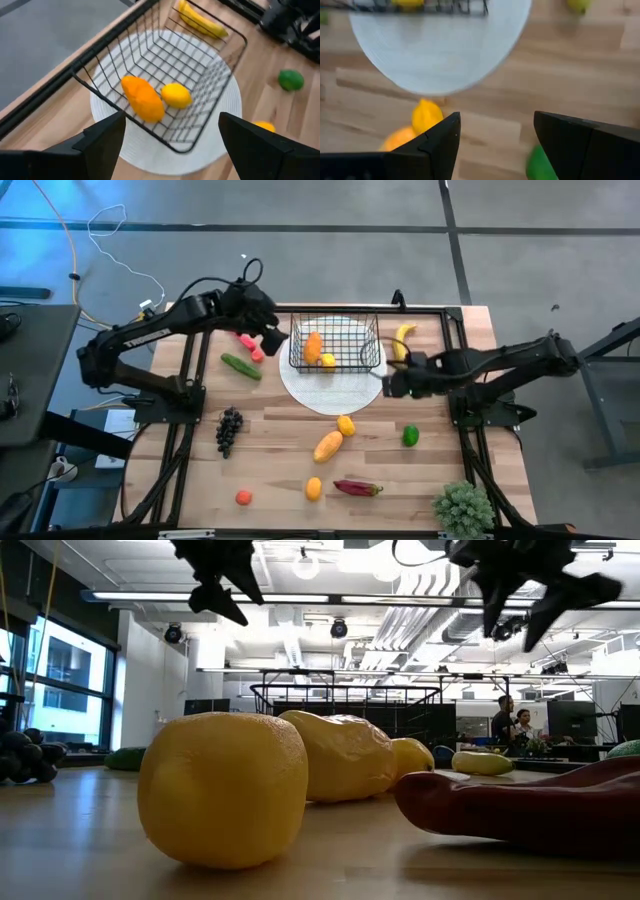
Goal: Build produce basket
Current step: Put the green lime into the black wire basket
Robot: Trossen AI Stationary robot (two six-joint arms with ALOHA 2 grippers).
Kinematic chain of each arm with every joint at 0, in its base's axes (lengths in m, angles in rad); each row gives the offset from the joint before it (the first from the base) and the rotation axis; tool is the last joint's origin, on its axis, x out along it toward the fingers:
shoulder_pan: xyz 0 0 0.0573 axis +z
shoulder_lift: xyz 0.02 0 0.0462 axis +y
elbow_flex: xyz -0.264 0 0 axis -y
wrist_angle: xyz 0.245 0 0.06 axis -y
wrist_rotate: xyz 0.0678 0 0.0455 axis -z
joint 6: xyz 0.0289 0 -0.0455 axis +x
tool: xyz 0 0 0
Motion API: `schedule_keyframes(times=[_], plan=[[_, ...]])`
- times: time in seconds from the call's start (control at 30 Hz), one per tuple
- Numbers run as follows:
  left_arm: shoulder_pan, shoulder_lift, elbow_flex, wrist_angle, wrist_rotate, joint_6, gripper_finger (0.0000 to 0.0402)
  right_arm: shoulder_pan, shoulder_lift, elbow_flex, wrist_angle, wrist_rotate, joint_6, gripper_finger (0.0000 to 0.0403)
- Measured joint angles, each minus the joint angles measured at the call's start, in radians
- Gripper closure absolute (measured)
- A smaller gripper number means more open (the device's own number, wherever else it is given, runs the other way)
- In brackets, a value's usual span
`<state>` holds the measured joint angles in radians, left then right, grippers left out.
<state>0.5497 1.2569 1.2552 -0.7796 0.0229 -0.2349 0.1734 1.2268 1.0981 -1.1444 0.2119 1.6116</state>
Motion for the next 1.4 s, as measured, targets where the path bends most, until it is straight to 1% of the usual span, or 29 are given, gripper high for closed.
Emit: schedule_keyframes(times=[0.13,0.3,0.5,0.6,0.87,1.17,1.4], plan=[[-0.034,-0.010,0.000,-0.035,-0.001,0.011,0.0092,0.084,0.049,0.000,-0.048,-0.033,0.094,0.0169],[-0.070,-0.013,0.000,-0.049,-0.005,0.032,0.0092,0.176,0.142,0.000,-0.088,-0.118,0.177,0.0169],[-0.099,-0.013,0.000,-0.051,-0.008,0.037,0.0092,0.258,0.261,0.000,-0.087,-0.195,0.285,0.0169],[-0.108,-0.013,0.000,-0.055,-0.009,0.037,0.0092,0.285,0.313,0.000,-0.087,-0.205,0.349,0.0169],[-0.121,-0.013,0.000,-0.055,-0.008,0.038,0.0092,0.307,0.431,0.000,-0.087,-0.209,0.455,0.0169],[-0.121,-0.013,0.000,-0.071,-0.009,0.037,0.0092,0.305,0.546,-0.001,-0.089,-0.209,0.457,0.0169],[-0.120,-0.013,0.000,-0.071,-0.018,0.041,0.0092,0.304,0.588,-0.001,-0.081,-0.212,0.457,0.0169]])
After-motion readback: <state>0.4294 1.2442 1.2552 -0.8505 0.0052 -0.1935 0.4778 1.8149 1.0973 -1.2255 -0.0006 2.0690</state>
